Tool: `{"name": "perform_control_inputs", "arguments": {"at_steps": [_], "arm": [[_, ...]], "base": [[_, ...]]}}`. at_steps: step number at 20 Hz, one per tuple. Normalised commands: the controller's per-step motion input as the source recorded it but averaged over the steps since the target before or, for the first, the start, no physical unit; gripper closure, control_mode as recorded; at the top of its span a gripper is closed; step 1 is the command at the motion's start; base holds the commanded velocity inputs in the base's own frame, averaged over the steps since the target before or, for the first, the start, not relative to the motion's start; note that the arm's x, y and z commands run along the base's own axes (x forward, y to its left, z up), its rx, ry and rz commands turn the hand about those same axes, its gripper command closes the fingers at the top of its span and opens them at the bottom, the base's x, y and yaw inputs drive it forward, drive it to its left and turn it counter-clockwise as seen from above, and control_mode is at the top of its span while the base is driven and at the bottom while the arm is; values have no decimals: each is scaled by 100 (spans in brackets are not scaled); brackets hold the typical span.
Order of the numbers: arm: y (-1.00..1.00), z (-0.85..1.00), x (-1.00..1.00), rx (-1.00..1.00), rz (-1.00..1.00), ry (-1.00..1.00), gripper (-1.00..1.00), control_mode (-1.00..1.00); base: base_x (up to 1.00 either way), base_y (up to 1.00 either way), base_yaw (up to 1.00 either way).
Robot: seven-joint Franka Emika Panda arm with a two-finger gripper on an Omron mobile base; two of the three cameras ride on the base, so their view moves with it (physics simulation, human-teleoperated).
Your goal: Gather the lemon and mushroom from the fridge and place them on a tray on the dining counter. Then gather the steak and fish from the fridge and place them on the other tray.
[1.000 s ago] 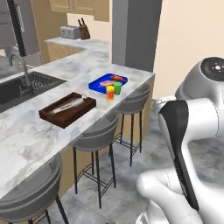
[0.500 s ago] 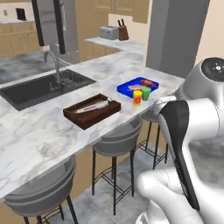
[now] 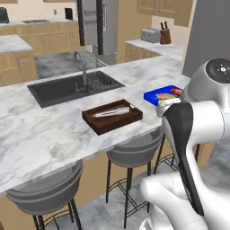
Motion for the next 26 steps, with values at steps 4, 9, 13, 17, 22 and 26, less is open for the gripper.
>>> {"name": "perform_control_inputs", "arguments": {"at_steps": [4, 9, 13, 17, 22, 26], "arm": [[0, 0, 0, 0, 0, 0, 100, 100], [0, 0, 0, 0, 0, 0, 100, 100], [0, 0, 0, 0, 0, 0, 100, 100], [0, 0, 0, 0, 0, 0, 100, 100], [-3, 0, 17, 0, 5, 2, 100, -100], [-3, -26, 98, 0, 23, 17, 100, -100]], "base": [[58, -35, 40], [55, -41, 39], [62, -36, 38], [78, -30, 36], [65, -16, 25], [0, 0, 0]]}}
